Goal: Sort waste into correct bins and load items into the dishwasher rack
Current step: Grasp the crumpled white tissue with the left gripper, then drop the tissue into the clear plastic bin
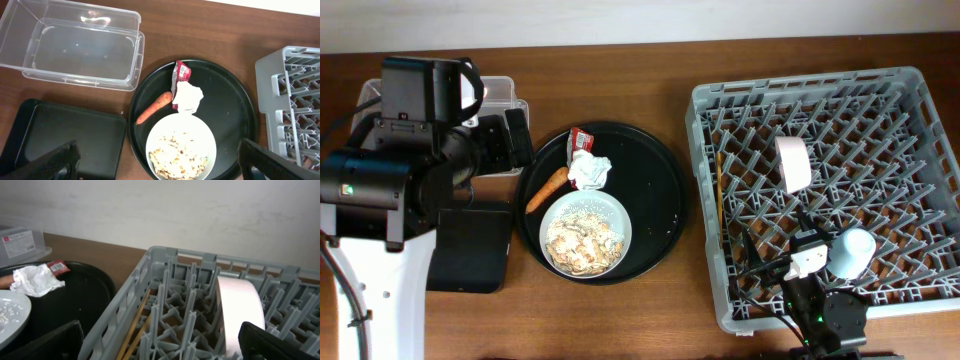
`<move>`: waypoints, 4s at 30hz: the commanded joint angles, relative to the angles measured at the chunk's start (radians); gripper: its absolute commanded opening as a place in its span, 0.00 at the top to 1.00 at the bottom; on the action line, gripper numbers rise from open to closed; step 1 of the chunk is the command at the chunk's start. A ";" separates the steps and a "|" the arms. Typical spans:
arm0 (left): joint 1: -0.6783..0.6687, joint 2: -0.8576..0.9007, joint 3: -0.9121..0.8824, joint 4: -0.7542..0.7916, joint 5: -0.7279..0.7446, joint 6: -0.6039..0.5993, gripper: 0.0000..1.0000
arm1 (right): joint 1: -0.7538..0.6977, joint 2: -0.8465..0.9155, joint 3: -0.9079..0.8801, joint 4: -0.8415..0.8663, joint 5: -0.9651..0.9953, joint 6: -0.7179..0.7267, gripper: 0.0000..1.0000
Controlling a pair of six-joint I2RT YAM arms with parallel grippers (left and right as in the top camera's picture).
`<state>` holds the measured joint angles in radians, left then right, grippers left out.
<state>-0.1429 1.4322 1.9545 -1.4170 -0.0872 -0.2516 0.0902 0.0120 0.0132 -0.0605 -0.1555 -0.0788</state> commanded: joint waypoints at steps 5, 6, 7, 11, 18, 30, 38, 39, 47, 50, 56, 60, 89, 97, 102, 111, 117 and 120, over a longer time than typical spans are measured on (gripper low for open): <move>0.000 0.000 0.003 0.002 -0.014 -0.006 0.00 | -0.006 -0.004 -0.008 -0.003 0.010 0.009 0.02; 0.000 0.000 0.003 0.003 0.010 -0.014 0.01 | -0.006 -0.004 -0.008 -0.003 0.010 0.009 0.02; 0.000 0.000 0.003 0.009 0.056 -0.019 0.01 | -0.006 -0.004 -0.008 -0.003 0.010 0.009 0.02; 0.000 0.002 0.003 0.199 0.178 -0.055 0.01 | -0.006 -0.004 -0.008 -0.003 0.010 0.009 0.02; -0.107 0.158 -0.145 0.212 0.068 -0.055 0.01 | -0.006 -0.004 -0.008 -0.003 0.010 0.009 0.02; -0.169 0.758 -0.161 0.288 -0.033 -0.077 0.43 | -0.006 -0.004 -0.008 -0.003 0.010 0.009 0.02; -0.171 0.771 -0.055 0.213 -0.006 -0.078 1.00 | -0.006 -0.004 -0.008 -0.003 0.010 0.009 0.02; -0.171 0.763 -0.024 0.175 -0.006 -0.078 1.00 | -0.006 -0.004 -0.008 -0.003 0.010 0.009 0.02; -0.006 0.500 0.006 -0.271 -0.219 -0.407 0.99 | -0.006 -0.004 -0.008 -0.003 0.010 0.009 0.02; 0.083 0.461 -0.047 -0.271 -0.213 -0.407 1.00 | -0.006 -0.004 -0.008 -0.003 0.010 0.009 0.02; 0.294 0.446 -0.264 -0.271 -0.214 -0.407 1.00 | -0.006 -0.004 -0.008 -0.003 0.010 0.009 0.02; 0.384 0.362 -0.393 -0.201 -0.163 -0.407 0.99 | -0.006 -0.004 -0.008 -0.003 0.010 0.009 0.02; -0.011 0.497 -0.207 0.559 -0.052 0.047 0.43 | -0.006 -0.004 -0.008 -0.003 0.010 0.009 0.02; 0.136 0.377 -0.199 0.512 -0.056 0.010 1.00 | -0.006 -0.004 -0.008 -0.003 0.010 0.009 0.02; 0.270 0.569 -0.199 0.634 -0.077 0.011 0.53 | -0.006 -0.004 -0.008 -0.003 0.010 0.009 0.02; 0.266 0.526 -0.127 0.501 -0.008 0.099 0.11 | -0.006 -0.004 -0.008 -0.003 0.010 0.009 0.02; 0.280 0.528 -0.126 0.505 0.035 0.086 0.06 | -0.006 -0.004 -0.008 -0.003 0.010 0.009 0.02; 0.282 0.529 -0.127 0.500 -0.078 0.040 1.00 | -0.006 -0.004 -0.008 -0.003 0.010 0.009 0.02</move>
<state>0.1310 1.9892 1.8122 -0.9161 -0.0689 -0.1429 0.0902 0.0139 0.0128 -0.0605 -0.1551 -0.0780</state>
